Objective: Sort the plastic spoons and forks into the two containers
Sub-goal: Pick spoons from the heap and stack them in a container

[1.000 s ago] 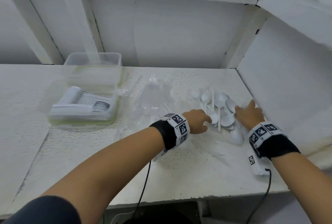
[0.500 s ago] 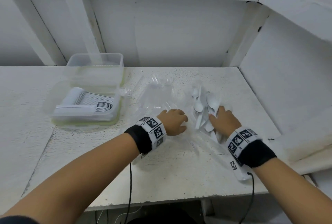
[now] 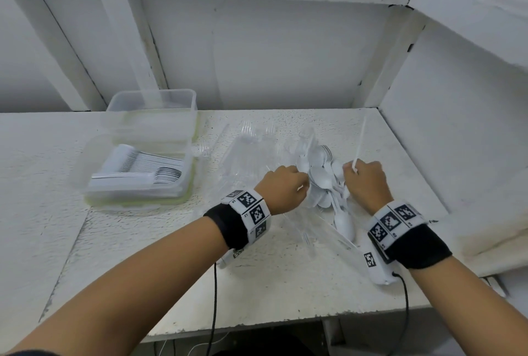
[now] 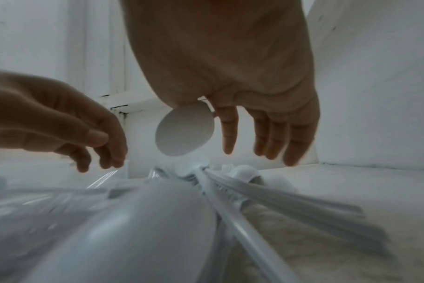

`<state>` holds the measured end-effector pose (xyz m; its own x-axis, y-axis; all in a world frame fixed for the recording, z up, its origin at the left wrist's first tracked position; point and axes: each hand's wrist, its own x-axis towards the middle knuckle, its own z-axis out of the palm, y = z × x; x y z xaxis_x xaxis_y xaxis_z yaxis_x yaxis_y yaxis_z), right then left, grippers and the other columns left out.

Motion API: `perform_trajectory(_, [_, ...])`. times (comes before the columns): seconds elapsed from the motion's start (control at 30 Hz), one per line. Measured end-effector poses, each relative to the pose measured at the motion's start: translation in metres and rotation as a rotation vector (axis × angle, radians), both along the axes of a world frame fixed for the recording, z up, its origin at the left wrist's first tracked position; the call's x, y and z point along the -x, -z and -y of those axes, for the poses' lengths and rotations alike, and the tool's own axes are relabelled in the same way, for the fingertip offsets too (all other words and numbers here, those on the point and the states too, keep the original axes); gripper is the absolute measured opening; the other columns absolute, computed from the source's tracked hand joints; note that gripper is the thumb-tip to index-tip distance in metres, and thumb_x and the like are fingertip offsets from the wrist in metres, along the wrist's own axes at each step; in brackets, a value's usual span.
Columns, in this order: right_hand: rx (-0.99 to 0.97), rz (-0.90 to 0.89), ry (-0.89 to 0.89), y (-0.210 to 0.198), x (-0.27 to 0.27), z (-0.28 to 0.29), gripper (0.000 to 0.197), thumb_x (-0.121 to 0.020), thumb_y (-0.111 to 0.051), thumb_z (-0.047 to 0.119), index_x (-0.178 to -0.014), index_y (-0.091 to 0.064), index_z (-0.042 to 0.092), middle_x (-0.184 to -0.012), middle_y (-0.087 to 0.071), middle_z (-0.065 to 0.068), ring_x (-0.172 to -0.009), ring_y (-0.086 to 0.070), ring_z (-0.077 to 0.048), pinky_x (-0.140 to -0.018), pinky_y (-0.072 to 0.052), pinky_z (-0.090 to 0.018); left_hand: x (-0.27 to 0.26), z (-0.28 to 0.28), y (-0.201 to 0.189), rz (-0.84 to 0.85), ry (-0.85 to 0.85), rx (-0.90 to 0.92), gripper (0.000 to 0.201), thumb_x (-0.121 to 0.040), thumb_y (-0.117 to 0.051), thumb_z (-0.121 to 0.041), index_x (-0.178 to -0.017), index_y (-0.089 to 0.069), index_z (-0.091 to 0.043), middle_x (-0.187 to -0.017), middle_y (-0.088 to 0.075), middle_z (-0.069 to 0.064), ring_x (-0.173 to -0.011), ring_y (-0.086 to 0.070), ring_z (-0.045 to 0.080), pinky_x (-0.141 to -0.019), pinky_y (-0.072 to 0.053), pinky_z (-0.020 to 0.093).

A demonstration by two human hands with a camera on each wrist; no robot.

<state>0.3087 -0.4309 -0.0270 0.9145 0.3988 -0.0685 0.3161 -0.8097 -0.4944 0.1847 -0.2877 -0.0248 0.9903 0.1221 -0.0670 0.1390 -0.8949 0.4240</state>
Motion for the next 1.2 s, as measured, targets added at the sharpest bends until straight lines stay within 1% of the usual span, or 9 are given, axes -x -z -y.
perform_trajectory(0.17, [-0.196,0.022,0.044,-0.017,-0.006,0.021,0.035,-0.096,-0.045,0.032,-0.098,-0.066,0.003,-0.078,-0.060,-0.012,-0.075,-0.051,-0.025,-0.067,-0.034,-0.028,-0.027,0.015,-0.005,0.014,0.025,-0.089,0.034,-0.097,-0.041,-0.022,-0.128,-0.048,-0.009,-0.124,-0.049,0.013,-0.111,-0.047,0.029,-0.089,-0.039,0.036])
perform_trajectory(0.4, [-0.314,-0.040,-0.016,-0.018,-0.002,0.041,0.022,-0.086,-0.065,0.033,-0.102,-0.073,0.020,-0.089,-0.071,-0.002,-0.066,-0.055,-0.013,-0.066,-0.047,-0.031,-0.057,0.020,-0.002,-0.159,-0.203,-0.229,0.030,-0.096,-0.044,-0.028,-0.120,-0.049,-0.010,-0.121,-0.051,0.010,-0.113,-0.046,0.028,-0.091,-0.035,0.036])
perform_trajectory(0.6, [-0.444,-0.198,0.037,-0.018,0.001,0.045,0.025,-0.084,-0.066,0.032,-0.096,-0.073,0.011,-0.060,-0.064,0.000,-0.051,-0.048,-0.015,-0.042,-0.038,-0.024,-0.059,0.008,-0.007,-0.140,-0.269,0.028,0.025,-0.095,-0.039,-0.018,-0.072,-0.049,-0.015,-0.089,-0.057,0.004,-0.085,-0.053,0.022,-0.085,-0.036,0.034])
perform_trajectory(0.67, [-0.518,-0.292,0.086,-0.020,0.001,0.041,0.033,-0.086,-0.065,0.031,-0.100,-0.070,0.002,-0.053,-0.050,-0.001,-0.040,-0.039,-0.009,-0.039,-0.038,-0.022,-0.055,0.001,-0.011,-0.093,-0.275,0.110,0.026,-0.094,-0.042,-0.018,-0.079,-0.061,-0.011,-0.086,-0.062,0.006,-0.081,-0.057,0.024,-0.075,-0.042,0.031])
perform_trajectory(0.73, [-0.556,-0.331,0.071,-0.022,0.003,0.036,0.026,-0.089,-0.062,0.029,-0.106,-0.069,0.011,-0.052,-0.045,0.002,-0.038,-0.036,-0.004,-0.038,-0.039,-0.020,-0.047,-0.006,-0.016,-0.030,-0.264,0.173,0.026,-0.093,-0.044,-0.017,-0.089,-0.069,-0.008,-0.086,-0.066,0.008,-0.076,-0.058,0.023,-0.066,-0.044,0.027])
perform_trajectory(0.83, [-0.540,-0.328,-0.025,-0.026,0.006,0.030,0.018,-0.090,-0.060,0.020,-0.107,-0.067,0.021,-0.052,-0.054,0.012,-0.036,-0.035,-0.002,-0.037,-0.040,-0.018,-0.033,-0.018,-0.025,0.064,-0.299,0.275,0.019,-0.088,-0.048,-0.017,-0.074,-0.058,-0.010,-0.072,-0.055,0.005,-0.064,-0.048,0.017,-0.054,-0.036,0.023])
perform_trajectory(0.97, [-0.548,-0.447,-0.091,-0.033,0.008,0.025,0.031,-0.090,-0.059,0.014,-0.116,-0.060,0.031,-0.059,-0.062,0.000,-0.044,-0.058,-0.008,-0.047,-0.050,-0.021,-0.011,-0.040,-0.035,0.157,-0.453,0.553,0.010,-0.084,-0.055,-0.015,-0.082,-0.057,-0.005,-0.079,-0.062,0.008,-0.071,-0.059,0.019,-0.064,-0.052,0.032])
perform_trajectory(1.13, [-0.552,-0.369,-0.089,-0.031,0.011,0.018,0.026,-0.094,-0.055,0.016,-0.116,-0.063,0.026,-0.046,-0.042,-0.004,-0.038,-0.043,-0.010,-0.042,-0.051,-0.024,0.011,-0.058,-0.036,0.223,-0.633,0.970,0.013,-0.088,-0.054,-0.009,-0.079,-0.046,-0.013,-0.085,-0.064,0.007,-0.073,-0.067,0.016,-0.069,-0.056,0.032])
perform_trajectory(1.2, [-0.557,-0.446,-0.120,-0.031,0.016,0.015,0.030,-0.093,-0.055,0.016,-0.120,-0.061,0.028,-0.052,-0.055,-0.003,-0.040,-0.051,-0.011,-0.046,-0.054,-0.026,0.015,-0.062,-0.032,0.240,-0.711,1.089,0.013,-0.089,-0.052,-0.007,-0.080,-0.044,-0.014,-0.086,-0.063,0.007,-0.072,-0.066,0.017,-0.068,-0.056,0.032])
